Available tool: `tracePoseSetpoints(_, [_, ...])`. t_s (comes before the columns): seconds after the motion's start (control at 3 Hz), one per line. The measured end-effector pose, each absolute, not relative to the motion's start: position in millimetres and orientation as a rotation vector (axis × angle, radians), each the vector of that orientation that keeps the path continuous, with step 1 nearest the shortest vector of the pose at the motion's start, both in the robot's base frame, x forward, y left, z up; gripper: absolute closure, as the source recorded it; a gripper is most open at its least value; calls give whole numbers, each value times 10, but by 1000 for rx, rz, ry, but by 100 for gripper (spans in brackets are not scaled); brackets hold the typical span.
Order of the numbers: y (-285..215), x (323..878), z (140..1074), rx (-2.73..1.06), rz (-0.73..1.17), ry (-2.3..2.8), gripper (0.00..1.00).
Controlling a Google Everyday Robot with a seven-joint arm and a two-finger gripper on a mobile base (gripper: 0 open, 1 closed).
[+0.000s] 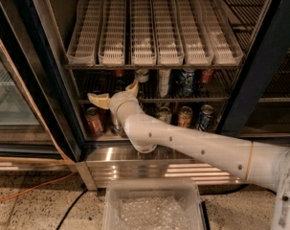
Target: Pick coke can from middle shelf of fridge
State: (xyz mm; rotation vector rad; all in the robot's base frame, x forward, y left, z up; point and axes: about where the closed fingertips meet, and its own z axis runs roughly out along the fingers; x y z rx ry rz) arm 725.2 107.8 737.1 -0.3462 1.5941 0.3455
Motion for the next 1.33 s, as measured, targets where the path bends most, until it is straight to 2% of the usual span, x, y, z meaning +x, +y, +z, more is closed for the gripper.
tracePoseSetpoints(0.33, [1078, 7252, 7371, -346, 346, 1594, 9])
tracePoseSetpoints(0.67, [1079, 7252, 7371, -346, 346, 1594, 23])
tracePoseSetpoints(1.0, [1079, 7253, 7371, -346, 346, 1594, 31])
tracePoseSetpoints(1.33, [1080, 7255, 7371, -346, 345, 1594, 27])
